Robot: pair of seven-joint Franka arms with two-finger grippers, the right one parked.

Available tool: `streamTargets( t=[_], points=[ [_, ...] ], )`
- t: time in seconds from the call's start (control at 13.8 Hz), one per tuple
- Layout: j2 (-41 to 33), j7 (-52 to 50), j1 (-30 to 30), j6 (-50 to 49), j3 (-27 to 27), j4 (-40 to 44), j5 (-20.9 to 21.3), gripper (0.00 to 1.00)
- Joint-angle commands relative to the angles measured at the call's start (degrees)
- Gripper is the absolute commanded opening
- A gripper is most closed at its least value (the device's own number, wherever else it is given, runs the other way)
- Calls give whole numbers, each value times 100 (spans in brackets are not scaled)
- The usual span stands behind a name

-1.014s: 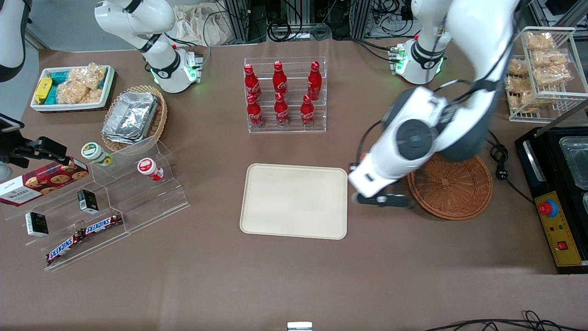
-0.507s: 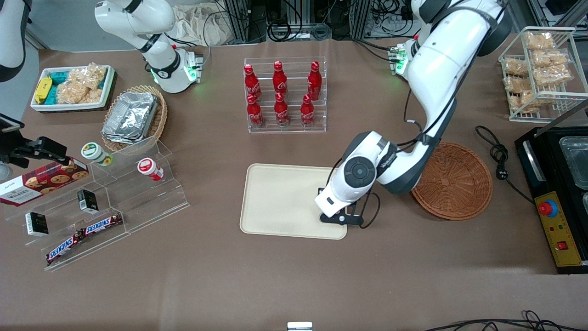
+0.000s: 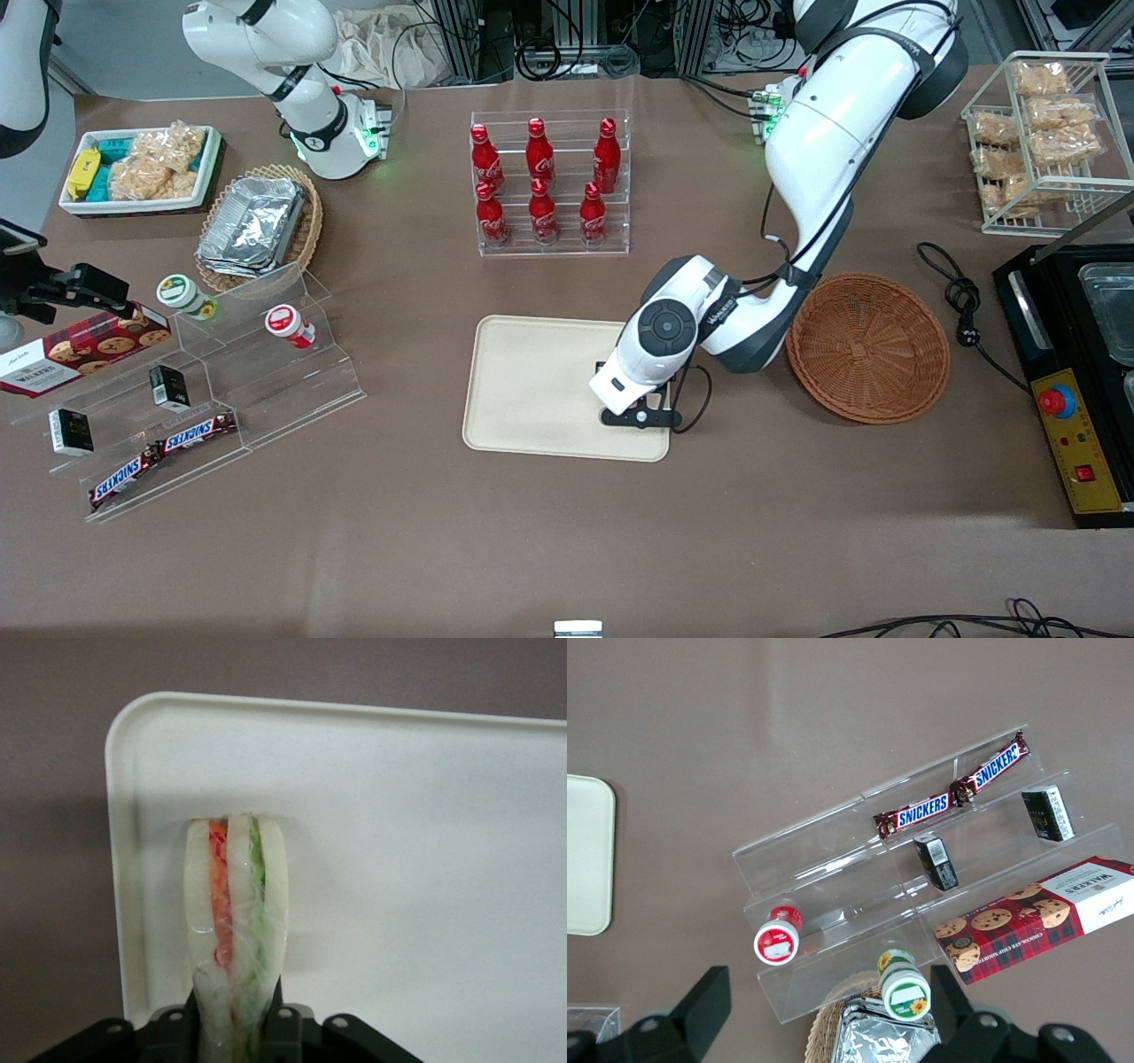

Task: Place sandwich from basket to tray
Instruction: 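Lower the sandwich onto the tray, open the left gripper and rise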

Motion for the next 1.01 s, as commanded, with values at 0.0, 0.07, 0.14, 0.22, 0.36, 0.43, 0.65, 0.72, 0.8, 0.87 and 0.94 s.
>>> streamTargets(
  t=[0.0, 0.07, 0.14, 0.22, 0.36, 0.43, 0.65, 0.72, 0.8, 0.87, 0.94],
  points=[
    [51, -85, -24, -22, 63, 150, 116, 98],
    [16, -85, -24, -57, 107, 141, 116, 98],
    [-45, -94, 2, -83, 107, 141, 116, 98],
    [-185, -129, 72, -197, 99, 98, 99, 98],
    [-641, -60, 142, -827, 98, 45, 55, 98],
    [-861, -33, 299, -1144, 81, 27, 29, 98],
    [-2264, -24, 756, -1411, 46, -1119, -68, 98],
    [-2783, 80, 993, -1411, 28, -1525, -364, 98],
    [-3249, 551, 1213, -1472, 37, -1798, -793, 98],
    [-3646, 1130, 1502, -1516, 63, -2071, -1093, 98],
    [-3884, 1545, 1905, -1621, 63, -2169, -1201, 98]
  ],
)
